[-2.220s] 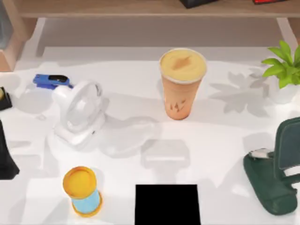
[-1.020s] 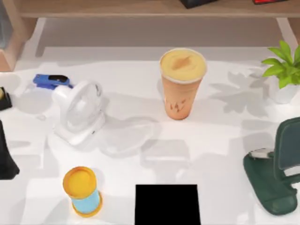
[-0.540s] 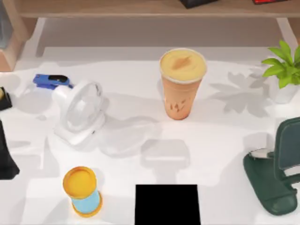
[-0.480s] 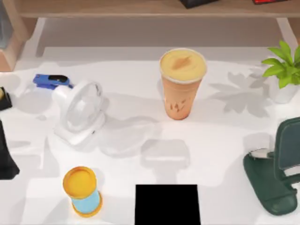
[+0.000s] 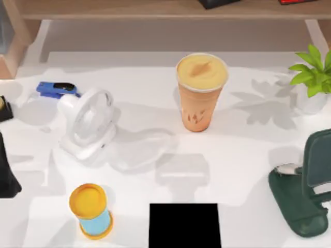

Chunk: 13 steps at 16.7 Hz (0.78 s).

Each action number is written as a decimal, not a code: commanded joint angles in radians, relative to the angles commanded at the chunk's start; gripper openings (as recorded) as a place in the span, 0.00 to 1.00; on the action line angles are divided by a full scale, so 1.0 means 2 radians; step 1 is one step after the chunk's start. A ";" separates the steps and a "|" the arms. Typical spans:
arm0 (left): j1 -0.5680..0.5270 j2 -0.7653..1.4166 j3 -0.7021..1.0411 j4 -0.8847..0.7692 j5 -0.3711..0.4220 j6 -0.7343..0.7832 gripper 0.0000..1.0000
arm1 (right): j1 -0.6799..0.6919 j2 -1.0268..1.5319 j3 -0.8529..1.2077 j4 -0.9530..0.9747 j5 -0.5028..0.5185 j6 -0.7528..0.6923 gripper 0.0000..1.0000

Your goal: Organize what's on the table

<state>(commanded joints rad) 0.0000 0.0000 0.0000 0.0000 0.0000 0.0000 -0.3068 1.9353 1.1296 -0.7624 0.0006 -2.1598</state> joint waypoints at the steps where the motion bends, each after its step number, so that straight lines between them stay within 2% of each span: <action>1: 0.000 0.000 0.000 0.000 0.000 0.000 1.00 | 0.000 0.000 0.000 0.000 0.000 0.000 0.70; 10: 0.000 0.000 0.000 0.000 0.000 0.000 1.00 | 0.000 0.000 0.000 0.000 0.000 0.000 0.02; 13: 0.000 0.000 0.000 0.000 0.000 0.000 1.00 | 0.000 0.000 0.000 0.000 0.000 0.000 0.00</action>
<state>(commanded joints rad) 0.0000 0.0000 0.0000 0.0000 0.0000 0.0000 -0.3068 1.9353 1.1296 -0.7624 0.0006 -2.1598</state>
